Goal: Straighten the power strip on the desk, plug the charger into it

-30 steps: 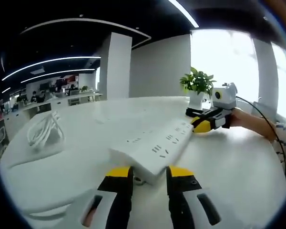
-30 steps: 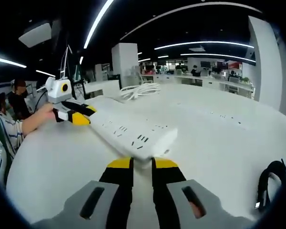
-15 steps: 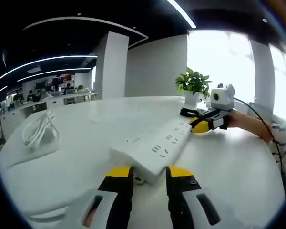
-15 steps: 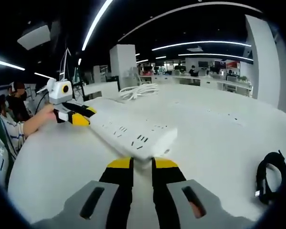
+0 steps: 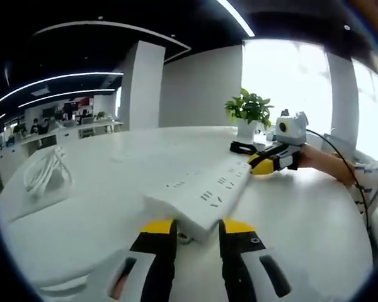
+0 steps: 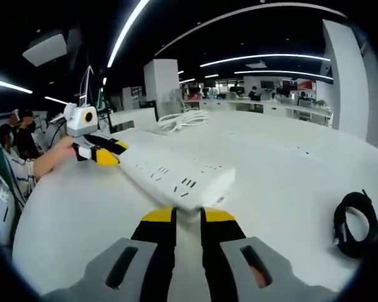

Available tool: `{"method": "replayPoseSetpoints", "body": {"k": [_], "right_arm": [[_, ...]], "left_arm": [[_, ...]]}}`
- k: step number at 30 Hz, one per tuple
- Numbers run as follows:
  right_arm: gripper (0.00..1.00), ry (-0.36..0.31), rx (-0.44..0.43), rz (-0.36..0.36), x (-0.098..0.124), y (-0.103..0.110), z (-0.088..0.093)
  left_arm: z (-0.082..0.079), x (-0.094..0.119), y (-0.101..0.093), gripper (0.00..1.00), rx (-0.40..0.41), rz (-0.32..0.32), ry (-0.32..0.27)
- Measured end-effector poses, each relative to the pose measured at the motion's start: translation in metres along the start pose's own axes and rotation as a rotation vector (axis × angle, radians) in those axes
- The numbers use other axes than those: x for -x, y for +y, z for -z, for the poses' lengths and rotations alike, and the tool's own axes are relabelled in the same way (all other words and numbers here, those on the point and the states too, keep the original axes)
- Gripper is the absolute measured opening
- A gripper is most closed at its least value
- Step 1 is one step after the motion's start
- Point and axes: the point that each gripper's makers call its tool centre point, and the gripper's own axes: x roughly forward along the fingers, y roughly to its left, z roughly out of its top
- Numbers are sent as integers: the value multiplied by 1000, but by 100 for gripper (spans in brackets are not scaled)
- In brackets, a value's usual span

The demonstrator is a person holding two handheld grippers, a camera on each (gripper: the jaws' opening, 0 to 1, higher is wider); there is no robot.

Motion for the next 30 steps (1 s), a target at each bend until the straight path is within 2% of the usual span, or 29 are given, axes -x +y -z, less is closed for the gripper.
{"method": "replayPoseSetpoints", "body": {"k": [20,30], "right_arm": [[13,32,56,-23,22,15,10],[13,56,91,-27,33,21,14]], "left_arm": [[3,4,-19,26,-3,37,22],[5,8,-28,25,-6,80,34]]}}
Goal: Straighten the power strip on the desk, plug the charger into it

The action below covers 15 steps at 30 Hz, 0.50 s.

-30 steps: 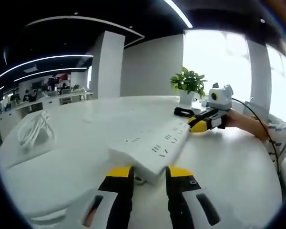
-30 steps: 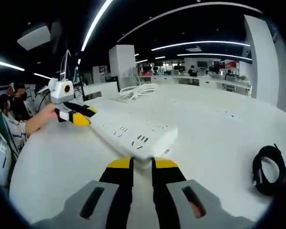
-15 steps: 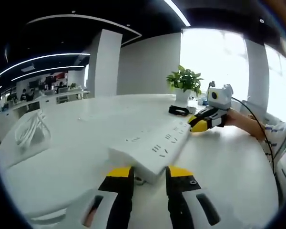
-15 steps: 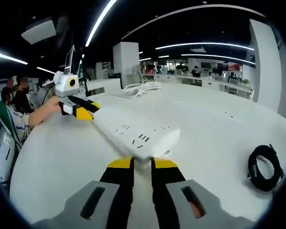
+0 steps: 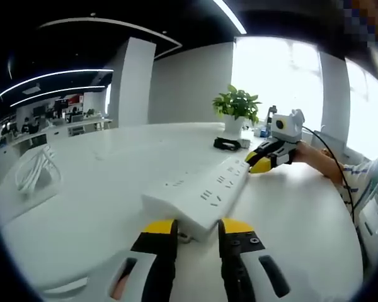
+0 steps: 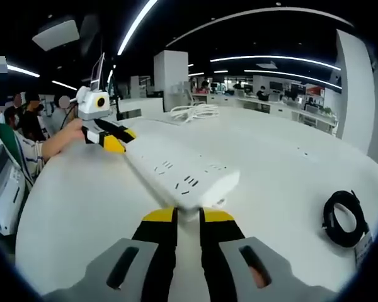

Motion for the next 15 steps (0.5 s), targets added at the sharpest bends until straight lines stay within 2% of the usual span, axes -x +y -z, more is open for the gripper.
{"method": "replayPoseSetpoints", "body": {"k": [15], "right_arm": [[13,27,37,-27,16,8,6]], "left_arm": [[2,1,-13,24,-20,47,19]]}}
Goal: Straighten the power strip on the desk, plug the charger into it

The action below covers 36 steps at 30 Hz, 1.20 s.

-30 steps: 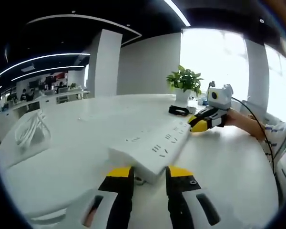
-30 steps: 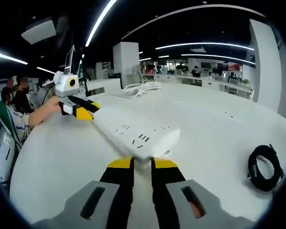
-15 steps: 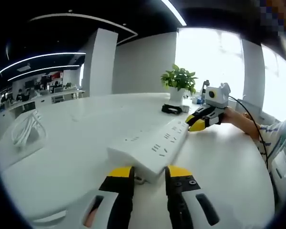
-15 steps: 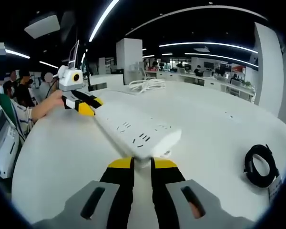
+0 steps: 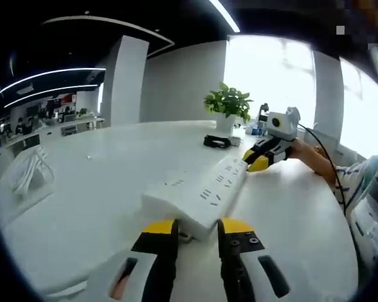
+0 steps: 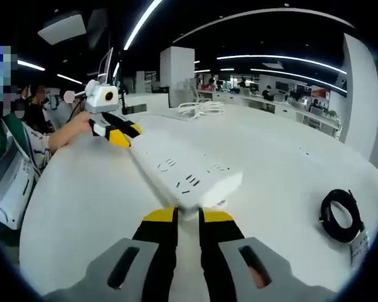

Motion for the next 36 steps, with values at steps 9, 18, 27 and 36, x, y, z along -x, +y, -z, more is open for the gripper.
{"method": "replayPoseSetpoints", "body": {"k": [9,18,27,36], "right_arm": [[13,31,3,-25,9,4,5],[13,48,1,-40,16,6,8],[12,55,-4,-60,22,8,9],[12,68,8,-73,25,11,10]], "left_arm": [[2,0,-10,24,-8,46,14],[5,-1,-22,23,-25,69,32],[6,0,-27,22,-19,86,39],[7,0,-30,22,-19,93,45]]}}
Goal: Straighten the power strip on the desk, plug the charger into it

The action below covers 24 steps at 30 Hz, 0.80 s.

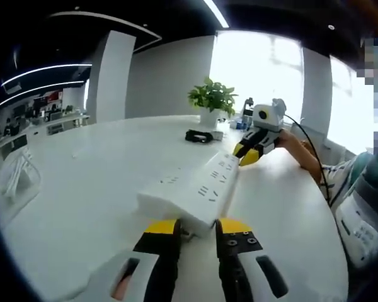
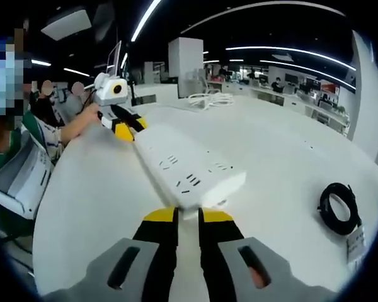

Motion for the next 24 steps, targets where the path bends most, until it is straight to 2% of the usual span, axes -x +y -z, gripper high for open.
{"method": "replayPoseSetpoints", "body": {"k": [24], "right_arm": [[12,5,29,-15,1,3,3]], "left_arm": [[2,-1,0,22,-6,-1,10]]}}
